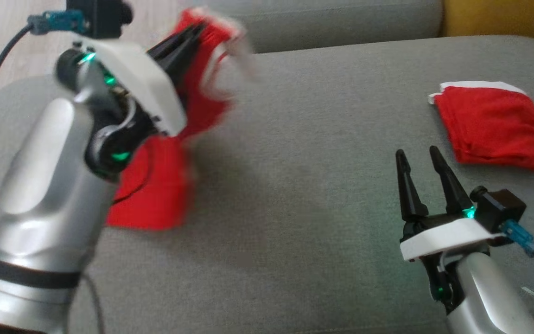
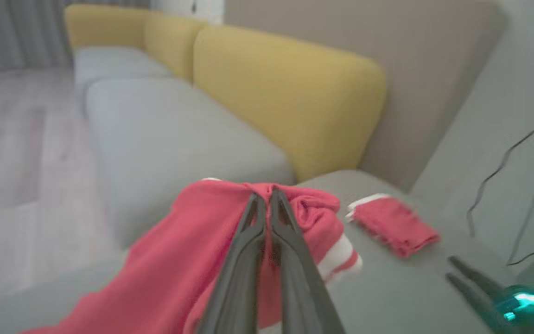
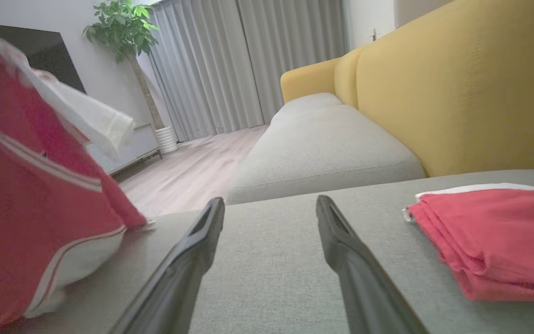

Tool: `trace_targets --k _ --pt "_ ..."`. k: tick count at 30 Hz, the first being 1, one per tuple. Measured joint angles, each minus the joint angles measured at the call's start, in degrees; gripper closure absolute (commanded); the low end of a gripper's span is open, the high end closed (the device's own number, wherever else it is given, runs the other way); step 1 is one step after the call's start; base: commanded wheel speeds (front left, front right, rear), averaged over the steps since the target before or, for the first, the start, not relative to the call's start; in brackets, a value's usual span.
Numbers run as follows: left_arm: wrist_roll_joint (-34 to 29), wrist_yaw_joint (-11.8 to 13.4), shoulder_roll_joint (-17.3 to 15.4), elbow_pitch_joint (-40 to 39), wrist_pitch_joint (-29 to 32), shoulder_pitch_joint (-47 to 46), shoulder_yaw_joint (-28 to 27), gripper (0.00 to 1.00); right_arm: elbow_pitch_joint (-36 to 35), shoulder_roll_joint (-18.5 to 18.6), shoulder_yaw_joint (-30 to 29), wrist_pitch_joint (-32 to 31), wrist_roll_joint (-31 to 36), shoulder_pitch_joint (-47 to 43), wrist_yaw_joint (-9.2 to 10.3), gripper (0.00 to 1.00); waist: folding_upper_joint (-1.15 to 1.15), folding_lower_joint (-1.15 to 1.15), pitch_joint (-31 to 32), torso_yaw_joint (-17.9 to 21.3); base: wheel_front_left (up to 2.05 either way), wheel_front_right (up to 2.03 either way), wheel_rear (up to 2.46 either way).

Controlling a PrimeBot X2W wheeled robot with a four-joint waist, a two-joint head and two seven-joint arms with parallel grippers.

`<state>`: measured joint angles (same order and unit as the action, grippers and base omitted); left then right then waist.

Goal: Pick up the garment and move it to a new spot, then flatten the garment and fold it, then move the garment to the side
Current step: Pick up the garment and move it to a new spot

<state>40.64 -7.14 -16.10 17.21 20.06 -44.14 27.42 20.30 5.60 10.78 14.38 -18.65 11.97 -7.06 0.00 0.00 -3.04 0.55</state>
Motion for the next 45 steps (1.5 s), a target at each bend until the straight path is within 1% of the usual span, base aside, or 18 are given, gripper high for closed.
trace_targets --k 4,6,9,12,15,18,22,23,24,25,28,31,34,35,37,39,44,45 --pt "5.02 0.08 4.10 -8.25 -3.26 -0.02 -1.18 1.00 -0.09 0.01 -0.93 0.00 0.10 -1.01 0.00 0.00 0.00 0.00 1.10 1.16 0.00 0.00 0.00" --pt "6.61 0.59 5.13 -10.77 -3.87 -0.02 -2.43 1.00 -0.09 0.02 -1.47 0.00 0.10 -1.71 0.00 0.00 0.00 0.00 1.33 1.42 0.00 0.00 0.00" --pt "8.00 1.68 5.08 -12.05 -3.42 0.88 -2.80 1.00 -0.11 0.02 -1.77 0.00 0.10 -2.09 0.00 0.00 0.00 0.00 1.21 1.45 0.00 0.00 0.00" --pt "8.17 2.21 3.85 -11.47 -2.52 4.78 -2.85 1.00 -0.16 0.02 -1.85 0.00 0.10 -2.08 0.00 0.00 0.00 0.00 0.82 1.38 0.00 0.00 0.00" --pt "9.71 2.44 2.59 -8.13 -3.02 11.53 -3.49 1.00 -0.31 0.02 -1.83 0.00 0.09 -2.08 0.00 0.00 0.00 0.00 0.21 1.43 0.00 0.00 0.00" --pt "9.93 2.14 0.76 -1.32 -4.86 17.75 -3.75 1.00 -0.32 0.05 -1.85 0.00 0.08 -2.08 0.00 0.00 0.00 0.00 -0.35 1.52 0.00 0.00 0.00" --pt "8.76 0.79 -1.51 9.01 -9.10 20.54 -3.46 1.00 -0.31 0.14 -1.80 0.00 0.07 -1.98 0.00 0.00 0.00 0.00 -0.92 1.52 0.00 0.00 0.00" --pt "8.78 0.51 -1.80 11.35 -10.33 20.36 -3.56 0.64 -0.30 0.16 -1.75 0.00 0.07 -1.94 0.00 0.00 0.00 0.00 -1.00 1.58 0.00 0.00 0.00" --pt "8.77 0.33 -2.00 13.35 -11.51 20.18 -3.45 0.21 -0.29 0.18 -1.65 0.00 0.07 -1.93 0.00 0.00 0.00 0.00 -1.08 1.65 0.00 0.00 0.00" --pt "8.76 0.11 -2.12 15.15 -12.87 20.01 -3.19 0.00 -0.29 0.18 -1.53 0.00 0.03 -1.90 0.00 0.00 0.00 0.00 -1.18 1.75 0.00 0.00 0.00" --pt "8.67 0.05 -2.40 19.03 -16.26 18.52 -0.58 0.00 -0.01 0.47 -1.26 0.00 -0.12 -1.91 0.00 0.00 0.00 0.00 -1.35 1.97 0.00 0.00 0.00" --pt "6.93 0.01 -3.93 18.13 -18.84 16.40 1.82 0.00 0.00 0.66 -1.30 -0.01 -0.44 -1.91 0.00 0.00 0.00 0.00 -1.24 1.95 0.00 0.00 0.00" --pt "4.48 0.13 -5.84 16.36 -23.10 14.21 1.78 0.00 0.00 0.82 -1.56 -0.01 -0.44 -1.93 0.00 0.00 0.00 0.00 -0.87 1.82 0.00 0.00 0.00" --pt "3.65 0.66 -6.22 15.23 -24.92 13.95 1.55 0.00 0.00 0.87 -1.67 -0.01 -0.44 -1.93 0.00 0.00 0.00 0.00 -0.66 1.78 0.00 0.00 0.00" --pt "2.53 2.81 -6.31 12.56 -28.32 14.19 1.20 0.00 -0.01 0.93 -1.80 -0.02 -0.44 -1.94 0.00 0.00 0.00 0.00 -0.14 1.75 0.00 0.00 0.00" --pt "0.31 5.91 -6.34 9.24 -31.29 15.32 1.07 0.00 -0.08 0.94 -1.90 -0.02 -0.42 -2.02 0.00 0.00 0.00 0.00 0.35 1.81 0.00 0.00 0.00" --pt "-4.58 14.04 -7.14 -0.14 -33.86 22.73 -0.76 0.00 -1.25 1.02 -2.11 -0.10 0.10 -2.18 0.00 0.00 0.00 0.00 1.19 2.11 0.00 0.00 0.00" --pt "-4.58 14.04 -7.14 -0.14 -33.86 22.73 -0.76 0.00 -1.25 1.02 -2.11 -0.10 0.10 -2.18 0.00 0.00 0.00 0.00 1.19 2.11 0.00 0.00 0.00"
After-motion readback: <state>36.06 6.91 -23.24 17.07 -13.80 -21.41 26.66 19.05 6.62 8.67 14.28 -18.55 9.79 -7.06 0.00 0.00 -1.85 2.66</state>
